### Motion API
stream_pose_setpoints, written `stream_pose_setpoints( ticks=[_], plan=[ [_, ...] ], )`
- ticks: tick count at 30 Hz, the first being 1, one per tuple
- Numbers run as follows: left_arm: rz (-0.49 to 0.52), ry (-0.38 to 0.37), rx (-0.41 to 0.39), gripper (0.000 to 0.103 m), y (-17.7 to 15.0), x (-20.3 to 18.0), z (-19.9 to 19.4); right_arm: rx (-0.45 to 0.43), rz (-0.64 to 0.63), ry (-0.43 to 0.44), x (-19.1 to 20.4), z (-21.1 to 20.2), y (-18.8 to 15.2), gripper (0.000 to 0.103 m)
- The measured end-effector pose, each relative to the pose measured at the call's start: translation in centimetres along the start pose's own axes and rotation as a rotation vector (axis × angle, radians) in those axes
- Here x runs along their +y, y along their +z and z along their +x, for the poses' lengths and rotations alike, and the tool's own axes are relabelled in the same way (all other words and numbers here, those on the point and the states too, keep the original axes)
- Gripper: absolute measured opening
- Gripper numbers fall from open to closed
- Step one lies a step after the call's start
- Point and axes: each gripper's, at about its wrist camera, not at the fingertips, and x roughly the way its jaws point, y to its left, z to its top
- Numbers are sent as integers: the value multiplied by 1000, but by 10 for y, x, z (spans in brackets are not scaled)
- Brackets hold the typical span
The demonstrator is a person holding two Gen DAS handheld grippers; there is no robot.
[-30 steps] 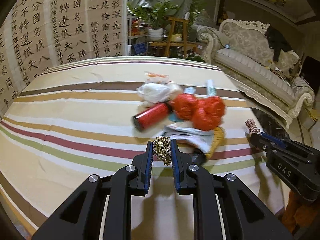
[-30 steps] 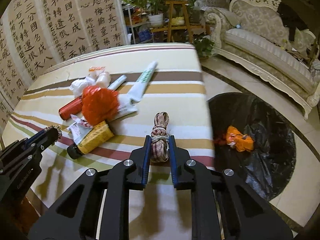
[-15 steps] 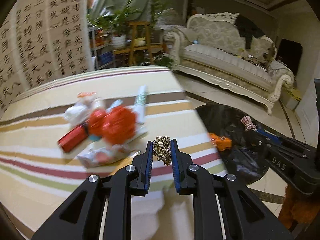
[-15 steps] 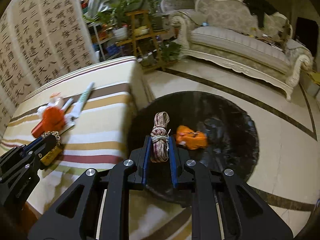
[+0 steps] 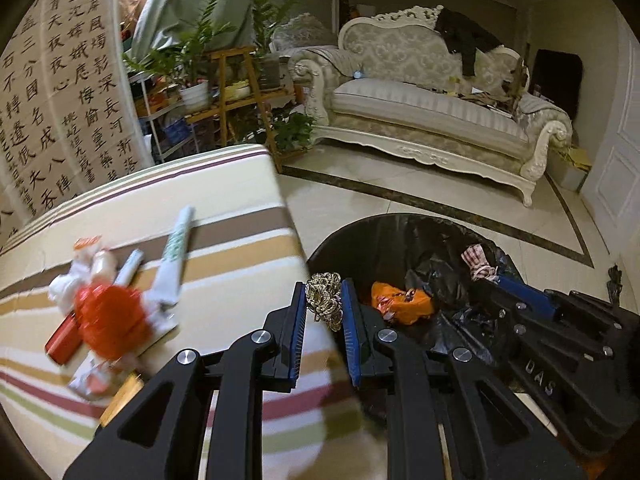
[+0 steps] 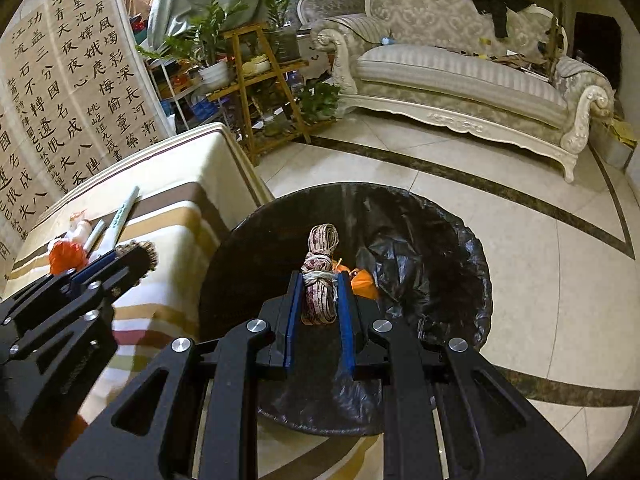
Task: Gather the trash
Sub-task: 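Release the twine and gold foil into the black bin with both grippers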
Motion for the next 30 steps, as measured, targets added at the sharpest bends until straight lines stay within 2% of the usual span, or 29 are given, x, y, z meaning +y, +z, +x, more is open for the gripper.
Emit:
stream_pose_setpoints(
  ticks=[13, 16, 17, 18, 20, 21, 27, 30],
  plan=[
    [27, 16, 42, 19, 9, -15, 24, 20, 32, -13, -21, 22, 4, 18],
    [25, 19, 44, 25, 9, -17, 25, 20, 38, -17, -23, 22, 4, 18],
    [25, 21, 46, 31, 10, -17, 25, 19, 40, -18, -24, 21, 4, 21],
    [22, 21, 46, 39, 10, -16, 25, 19, 42, -18, -24, 21, 4, 30],
    [13, 23, 39, 50, 11, -15, 24, 11, 47, -22, -24, 18, 4, 36],
    [9, 25, 35, 55, 11, -15, 23, 6, 47, -27, -24, 17, 4, 36],
    [-8, 39, 23, 69, 12, -12, 19, 1, 52, -35, -25, 10, 4, 39],
    [-9, 36, 20, 71, 12, -11, 18, -3, 56, -39, -24, 7, 3, 41]
  ],
)
